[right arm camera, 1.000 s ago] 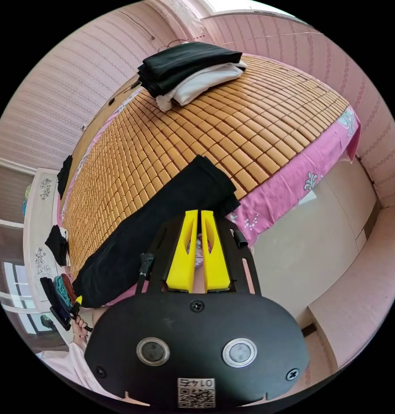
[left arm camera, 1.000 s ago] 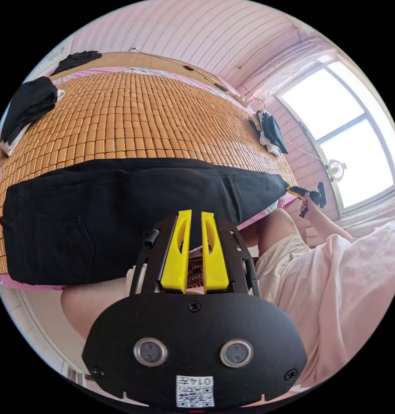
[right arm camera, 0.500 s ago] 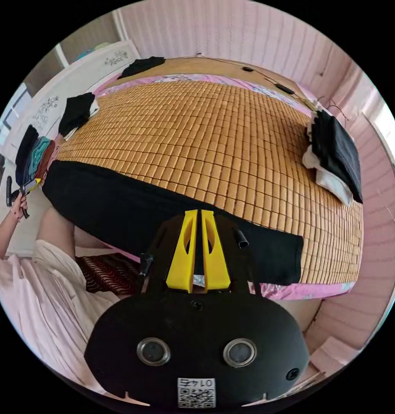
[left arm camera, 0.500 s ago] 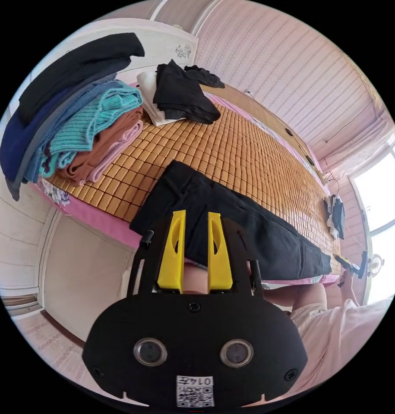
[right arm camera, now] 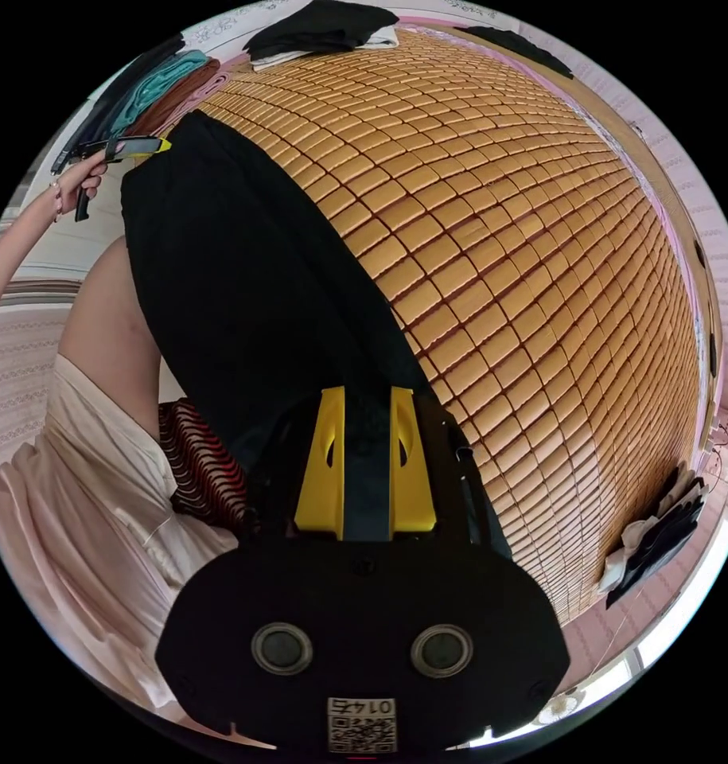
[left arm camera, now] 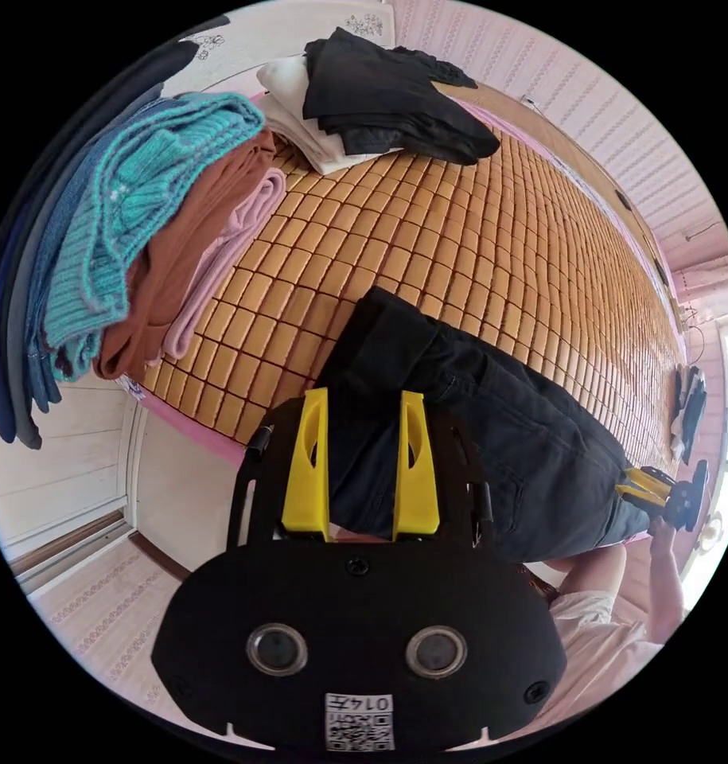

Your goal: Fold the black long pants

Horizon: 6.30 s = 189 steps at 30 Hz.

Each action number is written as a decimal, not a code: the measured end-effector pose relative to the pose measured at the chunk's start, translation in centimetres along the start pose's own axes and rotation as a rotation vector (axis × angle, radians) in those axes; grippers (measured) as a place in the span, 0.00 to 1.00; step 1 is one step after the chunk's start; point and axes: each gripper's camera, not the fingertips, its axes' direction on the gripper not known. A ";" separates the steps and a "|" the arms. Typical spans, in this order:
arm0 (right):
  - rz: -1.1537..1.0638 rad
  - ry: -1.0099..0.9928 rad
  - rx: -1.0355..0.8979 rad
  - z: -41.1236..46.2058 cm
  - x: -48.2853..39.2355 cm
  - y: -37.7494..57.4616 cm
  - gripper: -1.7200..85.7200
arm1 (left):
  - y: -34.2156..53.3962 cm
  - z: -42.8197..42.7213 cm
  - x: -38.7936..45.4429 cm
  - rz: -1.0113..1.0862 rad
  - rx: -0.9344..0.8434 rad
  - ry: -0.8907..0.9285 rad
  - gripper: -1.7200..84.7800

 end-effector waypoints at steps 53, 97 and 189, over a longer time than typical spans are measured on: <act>1.423 -0.300 0.576 17.1 4.7 55.5 0.03 | 20.8 16.3 35.2 0.918 -0.115 0.238 0.09; 0.016 -0.031 0.209 1.5 -12.6 14.7 0.03 | 32.7 30.0 47.4 1.282 0.000 -0.037 0.09; 1.487 -0.191 0.521 24.5 12.3 55.1 0.12 | 19.1 18.1 28.1 0.578 -0.013 0.138 0.01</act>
